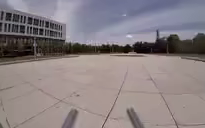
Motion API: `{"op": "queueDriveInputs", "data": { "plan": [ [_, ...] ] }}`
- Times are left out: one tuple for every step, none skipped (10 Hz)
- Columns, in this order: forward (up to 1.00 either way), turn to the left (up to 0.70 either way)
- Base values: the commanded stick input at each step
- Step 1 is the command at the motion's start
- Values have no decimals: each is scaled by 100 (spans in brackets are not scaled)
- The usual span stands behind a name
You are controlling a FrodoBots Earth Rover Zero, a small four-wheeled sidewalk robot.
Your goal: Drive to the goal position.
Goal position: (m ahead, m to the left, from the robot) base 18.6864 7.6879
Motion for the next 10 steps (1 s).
{"op": "queueDriveInputs", "data": {
  "plan": [
    [50,0],
    [50,0],
    [50,0],
    [50,0],
    [50,0],
    [50,0],
    [50,0],
    [50,0],
    [50,0],
    [50,0]
  ]
}}
